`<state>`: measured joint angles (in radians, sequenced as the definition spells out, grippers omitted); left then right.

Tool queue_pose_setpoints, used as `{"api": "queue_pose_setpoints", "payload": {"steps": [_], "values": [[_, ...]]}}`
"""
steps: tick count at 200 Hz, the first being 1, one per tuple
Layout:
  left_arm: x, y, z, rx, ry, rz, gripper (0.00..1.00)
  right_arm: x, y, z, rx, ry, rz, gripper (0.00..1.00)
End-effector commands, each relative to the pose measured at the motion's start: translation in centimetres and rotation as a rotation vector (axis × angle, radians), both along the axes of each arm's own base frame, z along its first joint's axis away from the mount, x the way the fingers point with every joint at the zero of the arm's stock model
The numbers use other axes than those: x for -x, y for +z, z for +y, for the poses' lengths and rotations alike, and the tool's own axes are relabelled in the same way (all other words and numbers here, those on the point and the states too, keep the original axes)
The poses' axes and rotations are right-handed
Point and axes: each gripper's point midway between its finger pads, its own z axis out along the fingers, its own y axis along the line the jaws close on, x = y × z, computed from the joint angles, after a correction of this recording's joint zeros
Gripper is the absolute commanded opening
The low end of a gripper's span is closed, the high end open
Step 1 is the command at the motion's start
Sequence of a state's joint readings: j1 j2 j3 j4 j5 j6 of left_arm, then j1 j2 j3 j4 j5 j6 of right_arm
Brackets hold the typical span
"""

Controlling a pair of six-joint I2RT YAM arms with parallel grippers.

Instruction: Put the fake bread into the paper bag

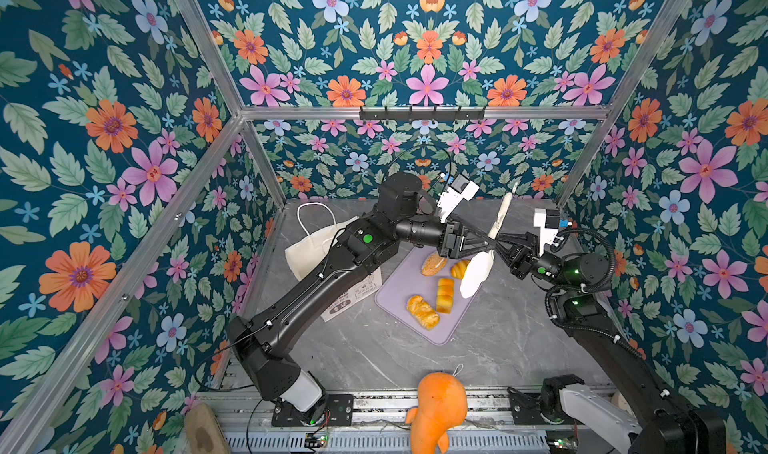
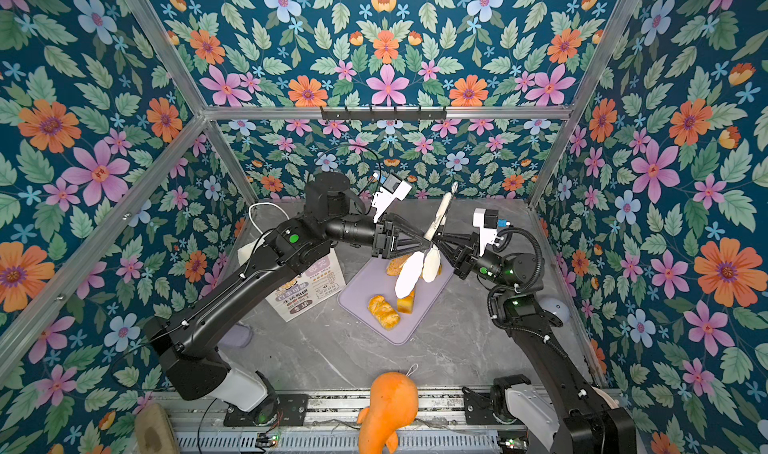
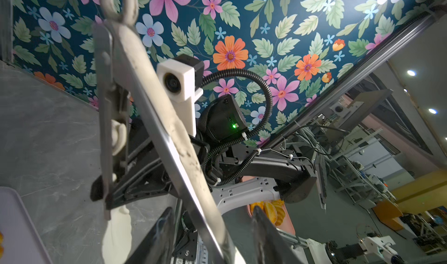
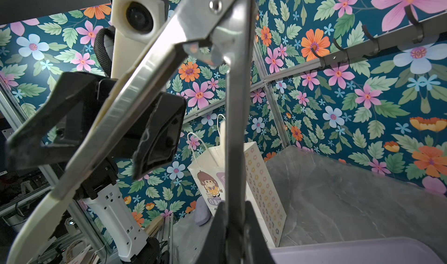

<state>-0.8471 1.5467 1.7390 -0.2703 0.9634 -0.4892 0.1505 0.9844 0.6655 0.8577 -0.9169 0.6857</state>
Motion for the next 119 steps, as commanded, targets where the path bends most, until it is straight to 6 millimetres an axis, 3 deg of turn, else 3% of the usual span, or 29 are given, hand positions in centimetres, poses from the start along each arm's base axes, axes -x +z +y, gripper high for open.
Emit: {"api": "queue_pose_setpoints", "payload": {"steps": [1, 75, 119], "values": [[1.1, -0.4, 0.3, 0.001, -0.049, -0.025, 0.47, 1.4, 1.7, 0.1, -0.020, 0.030, -0.091, 0.00], [2.5, -0.4, -0.3, 0.025, -0.124, -0.014, 0.31, 2.6, 0.3, 0.8, 0.034, 0.083, -0.127, 0.00], [2.5, -0.5, -0.1, 0.021, -0.111, -0.024, 0.09, 2.9, 0.4, 0.8, 0.036, 0.085, -0.135, 0.00]]}}
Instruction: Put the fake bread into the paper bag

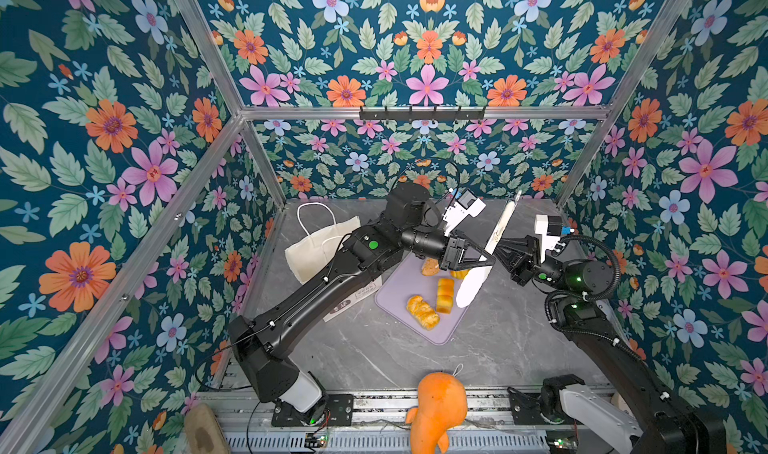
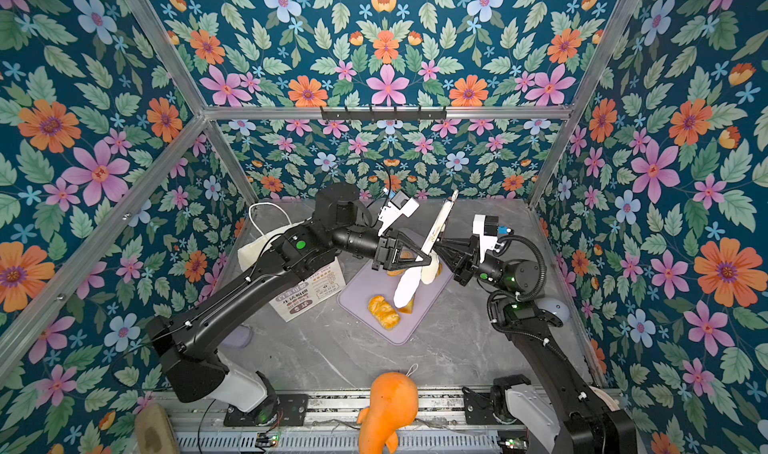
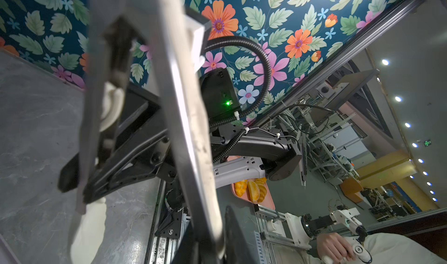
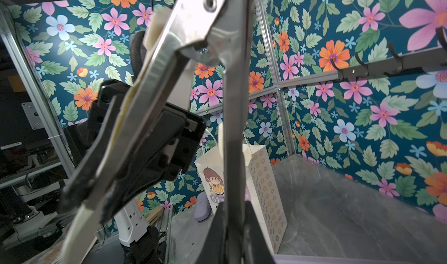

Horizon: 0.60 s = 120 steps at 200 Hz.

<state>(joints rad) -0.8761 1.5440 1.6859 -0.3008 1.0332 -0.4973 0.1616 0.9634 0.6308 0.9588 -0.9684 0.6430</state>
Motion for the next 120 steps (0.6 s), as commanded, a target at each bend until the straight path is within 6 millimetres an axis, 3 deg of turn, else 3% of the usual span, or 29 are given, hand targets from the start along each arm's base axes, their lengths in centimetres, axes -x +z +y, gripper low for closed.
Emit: {"api": "queue_pose_setpoints", "payload": {"steps": [1, 19, 36, 60, 83, 120], "values": [[0.3, 1.8, 0.2, 0.079, -0.014, -0.091, 0.09, 0.8, 0.0, 0.3, 0.012, 0.040, -0.006, 0.00], [0.2, 1.7, 0.2, 0.077, -0.016, -0.090, 0.04, 1.0, 0.2, 0.3, 0.012, 0.049, -0.001, 0.13], [0.3, 1.7, 0.3, 0.077, -0.017, -0.101, 0.01, 1.2, 0.5, 0.3, 0.010, 0.052, 0.003, 0.45], [0.0, 1.3, 0.8, 0.029, 0.017, -0.154, 0.00, 2.0, 0.6, 0.3, 0.044, 0.051, 0.013, 0.74], [-1.5, -0.7, 1.7, -0.109, 0.110, -0.250, 0.00, 3.2, 0.2, 0.3, 0.135, 0.033, 0.024, 0.87], [-6.0, -7.2, 4.8, -0.497, 0.301, -0.399, 0.00, 4.3, 0.3, -0.7, 0.284, -0.073, 0.057, 0.98]]}}
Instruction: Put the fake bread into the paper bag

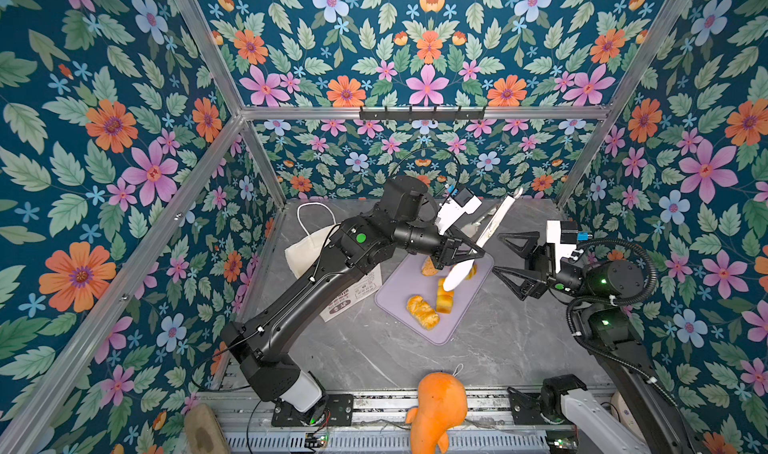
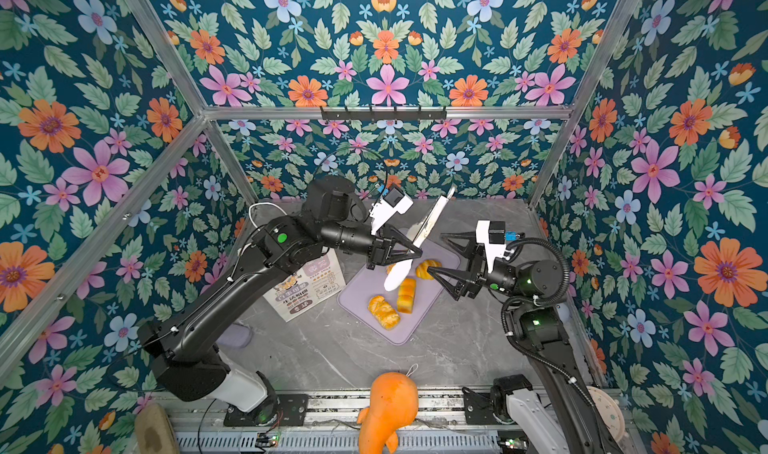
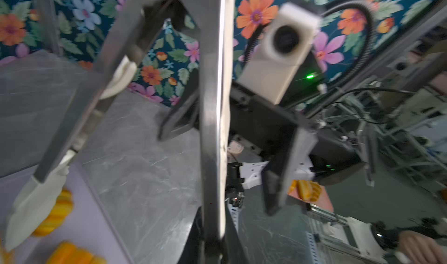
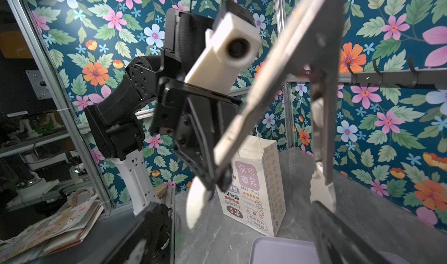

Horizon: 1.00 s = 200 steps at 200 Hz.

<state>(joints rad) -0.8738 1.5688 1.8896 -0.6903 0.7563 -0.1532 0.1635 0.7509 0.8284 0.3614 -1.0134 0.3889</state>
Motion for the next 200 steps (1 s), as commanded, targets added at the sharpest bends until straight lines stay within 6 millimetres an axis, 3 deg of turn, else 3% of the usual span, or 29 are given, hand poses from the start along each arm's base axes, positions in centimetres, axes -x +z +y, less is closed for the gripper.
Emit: {"api": "queue_pose_setpoints", "payload": {"steps": [1, 36, 60, 81, 105, 125, 144, 184, 200], "values": [[-3.2, -6.4, 3.2, -0.332, 0.162, -0.117, 0.00, -0.4, -3.1, -0.4, 0.147, -0.070, 0.108, 0.98], [-4.6, -12.1, 5.8, -0.615, 0.193, -0.144, 0.00, 0.0, -4.5, -0.9, 0.311, -0.095, 0.191, 0.99], [-4.6, -13.9, 6.9, -0.708, 0.174, -0.146, 0.00, 0.2, -5.2, -0.7, 0.386, -0.055, 0.186, 0.99], [-4.0, -13.4, 7.0, -0.692, 0.148, -0.156, 0.00, -1.2, -6.3, -0.8, 0.449, -0.062, 0.121, 0.99], [-2.0, -12.7, 6.7, -0.661, 0.078, -0.170, 0.00, -3.5, -6.9, -0.8, 0.522, -0.089, 0.019, 0.96], [-1.0, -13.5, 6.9, -0.678, 0.046, -0.179, 0.00, -4.7, -5.7, -0.4, 0.529, -0.072, -0.055, 0.96], [-0.8, -15.0, 7.1, -0.719, 0.035, -0.163, 0.00, -4.7, -5.3, 1.0, 0.562, 0.010, -0.133, 0.95], [-0.5, -14.6, 6.7, -0.685, 0.029, -0.204, 0.00, -4.1, -10.4, 3.9, 0.775, 0.167, -0.047, 0.95], [0.2, -14.3, 6.2, -0.660, -0.009, -0.224, 0.00, -4.1, -11.3, 4.4, 0.781, 0.189, -0.034, 0.95]]}}
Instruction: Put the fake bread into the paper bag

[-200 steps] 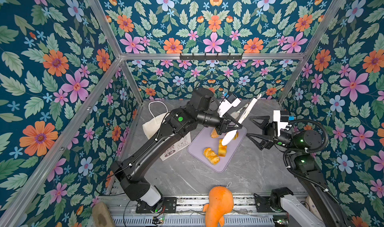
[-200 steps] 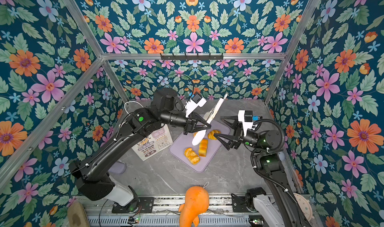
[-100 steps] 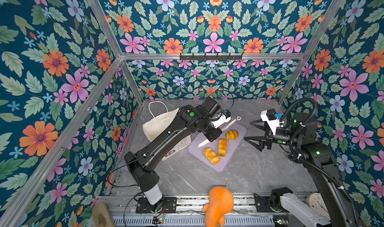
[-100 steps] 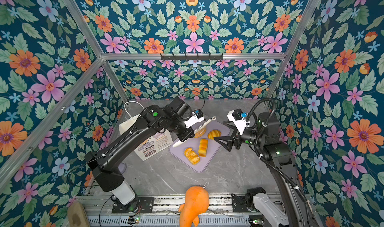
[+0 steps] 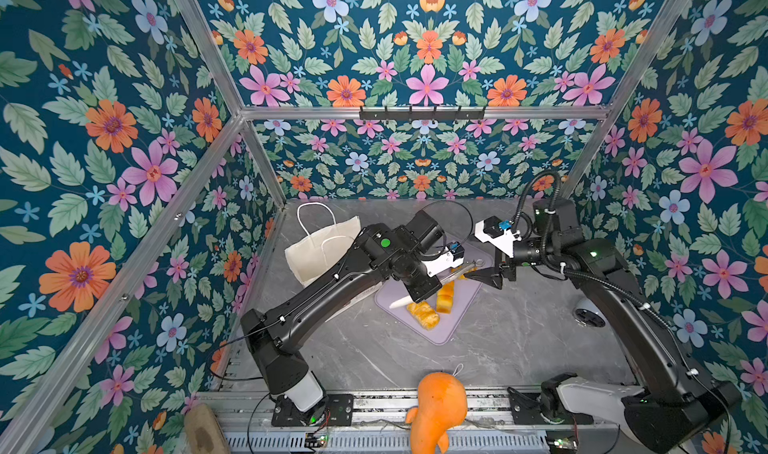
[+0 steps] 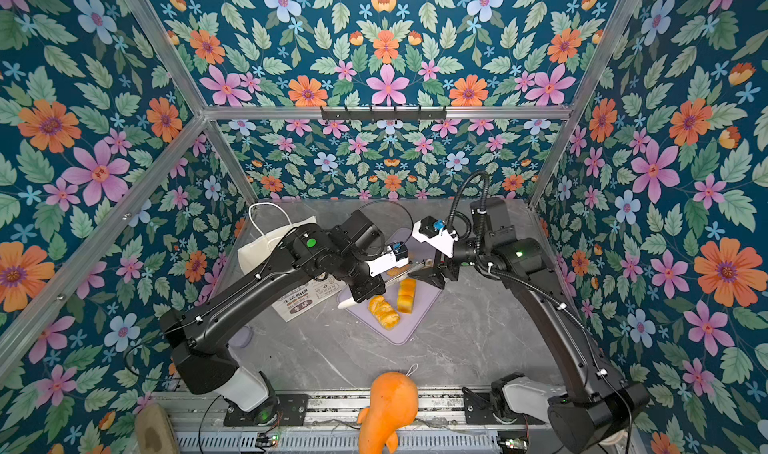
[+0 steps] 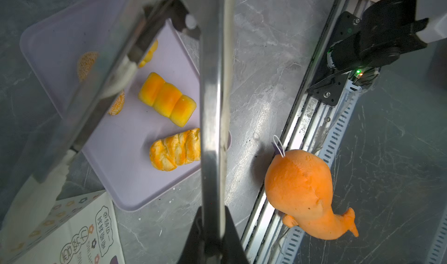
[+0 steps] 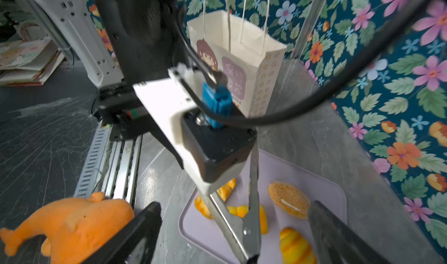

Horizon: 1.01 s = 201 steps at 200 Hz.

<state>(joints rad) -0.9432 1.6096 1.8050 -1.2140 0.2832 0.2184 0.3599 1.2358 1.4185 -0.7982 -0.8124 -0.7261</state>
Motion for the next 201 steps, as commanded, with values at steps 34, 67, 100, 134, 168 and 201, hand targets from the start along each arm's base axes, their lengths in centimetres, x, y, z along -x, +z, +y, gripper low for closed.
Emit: {"api": "queue_pose_setpoints", "payload": {"steps": [34, 67, 100, 134, 168, 201], "values": [[1.6, 0.4, -1.3, 0.022, -0.129, -0.059, 0.00, 0.8, -2.8, 0.3, 0.091, 0.052, 0.027, 0.95], [1.5, 0.9, -1.3, 0.030, -0.140, -0.094, 0.00, 1.4, -3.9, 0.8, 0.126, 0.075, 0.082, 0.95], [1.4, 1.4, -1.1, 0.035, -0.135, -0.111, 0.00, 1.9, -5.5, 0.7, 0.144, 0.059, 0.116, 0.92], [1.5, 1.6, -1.1, 0.037, -0.138, -0.119, 0.00, 2.1, -5.4, 1.0, 0.111, 0.062, 0.112, 0.92], [1.3, 1.8, -1.4, 0.046, -0.139, -0.124, 0.00, 2.3, -5.2, 1.3, 0.083, 0.074, 0.113, 0.89], [1.5, 2.2, -1.1, 0.058, -0.147, -0.146, 0.00, 1.7, -5.3, 0.7, 0.095, 0.015, 0.069, 0.89]]}}
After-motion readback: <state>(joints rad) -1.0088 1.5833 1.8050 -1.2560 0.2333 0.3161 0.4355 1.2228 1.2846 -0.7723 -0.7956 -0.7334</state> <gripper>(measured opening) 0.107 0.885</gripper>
